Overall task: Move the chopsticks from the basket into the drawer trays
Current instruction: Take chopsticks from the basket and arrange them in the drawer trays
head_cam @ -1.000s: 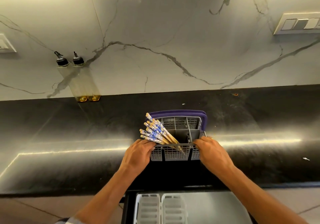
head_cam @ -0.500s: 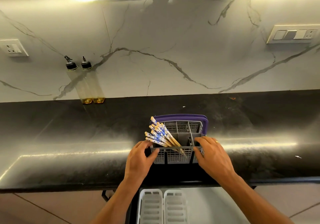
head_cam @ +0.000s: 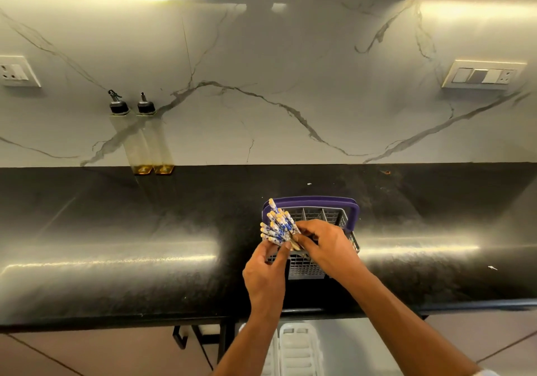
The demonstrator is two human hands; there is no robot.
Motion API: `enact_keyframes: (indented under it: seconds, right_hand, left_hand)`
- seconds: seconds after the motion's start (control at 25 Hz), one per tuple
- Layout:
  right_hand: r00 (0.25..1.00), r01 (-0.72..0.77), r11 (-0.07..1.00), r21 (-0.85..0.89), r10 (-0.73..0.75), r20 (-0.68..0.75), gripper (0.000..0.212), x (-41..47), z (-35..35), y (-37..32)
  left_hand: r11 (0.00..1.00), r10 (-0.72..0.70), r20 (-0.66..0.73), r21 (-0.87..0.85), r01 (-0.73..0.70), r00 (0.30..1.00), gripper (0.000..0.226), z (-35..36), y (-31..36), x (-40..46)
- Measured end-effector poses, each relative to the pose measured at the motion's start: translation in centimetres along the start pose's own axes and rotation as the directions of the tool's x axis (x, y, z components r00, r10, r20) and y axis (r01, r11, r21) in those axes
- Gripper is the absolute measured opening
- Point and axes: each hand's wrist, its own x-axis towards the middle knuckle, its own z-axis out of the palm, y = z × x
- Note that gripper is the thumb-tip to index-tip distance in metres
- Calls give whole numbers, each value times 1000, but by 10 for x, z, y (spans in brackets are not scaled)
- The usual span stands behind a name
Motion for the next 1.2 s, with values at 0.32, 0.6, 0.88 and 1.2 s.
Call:
enact_keyframes:
  seconds: [0.32,0.6,0.88,1.2]
  right_hand:
    - [997,-64,988,141,59,41,17,11,-9,3]
    - [993,-71,983,167,54,105,15,15,-11,4]
    - [993,-98,965,243,77,94,16,14,-19,2]
    - [995,-102,935,340,100,23,20,17,-37,-6]
  left_hand:
    - [997,28,-50,-72,-31,998,8,-2,9,9]
    - [995,16,-54,-94,-21,998,10,2,8,6]
    - [984,-13,-84,-178,-2,996,14,3,11,11]
    - [919,25,-102,-388,-63,994,17,-29,37,22]
